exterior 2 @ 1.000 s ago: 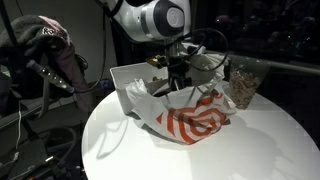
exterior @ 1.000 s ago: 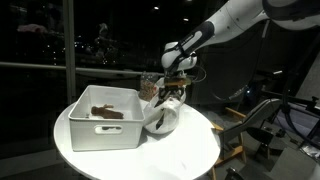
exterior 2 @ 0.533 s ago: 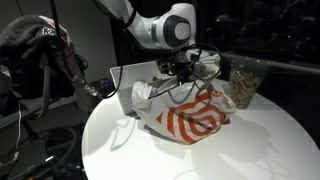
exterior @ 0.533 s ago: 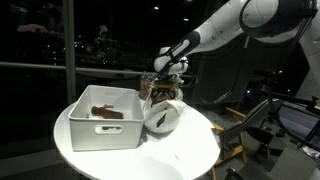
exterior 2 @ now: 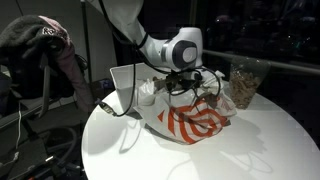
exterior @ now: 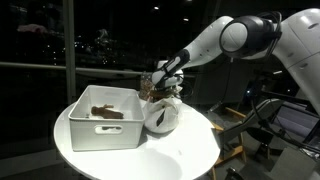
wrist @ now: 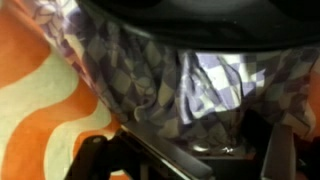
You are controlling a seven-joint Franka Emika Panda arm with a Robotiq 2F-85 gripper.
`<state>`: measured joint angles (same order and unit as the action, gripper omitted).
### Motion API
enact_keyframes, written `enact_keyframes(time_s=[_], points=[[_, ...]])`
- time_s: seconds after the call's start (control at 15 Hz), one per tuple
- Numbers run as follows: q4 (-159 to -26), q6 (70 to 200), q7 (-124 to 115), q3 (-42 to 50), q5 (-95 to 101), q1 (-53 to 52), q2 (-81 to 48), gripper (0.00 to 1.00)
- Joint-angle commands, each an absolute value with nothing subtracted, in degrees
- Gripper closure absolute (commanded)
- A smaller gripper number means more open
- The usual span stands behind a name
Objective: Transfer the items from the plastic to the box
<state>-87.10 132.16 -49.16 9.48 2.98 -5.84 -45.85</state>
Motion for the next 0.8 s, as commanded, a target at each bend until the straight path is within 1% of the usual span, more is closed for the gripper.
enact_keyframes(time_s=[0.0,0.07,0.13,0.27,0.53,0.6,0.67,0.73], points=[[-83.4,132.9,-52.8,11.2,3.4,-6.8,-48.5,0.27],[-83.3,132.9,-53.2,11.4,3.5,-6.9,-48.5,0.29],[-83.5,132.6,-53.8,11.5,3.6,-7.1,-48.1,0.35],[-84.0,131.3,-53.6,11.2,3.6,-7.0,-47.1,0.52],[-85.0,129.6,-54.0,11.9,5.2,-8.1,-45.4,0.81],[-85.0,128.9,-54.3,12.1,5.7,-8.4,-45.0,0.89],[-85.3,127.4,-55.1,12.7,6.5,-9.1,-44.2,0.96],[-85.5,125.0,-55.7,12.8,7.0,-9.5,-43.2,0.97]])
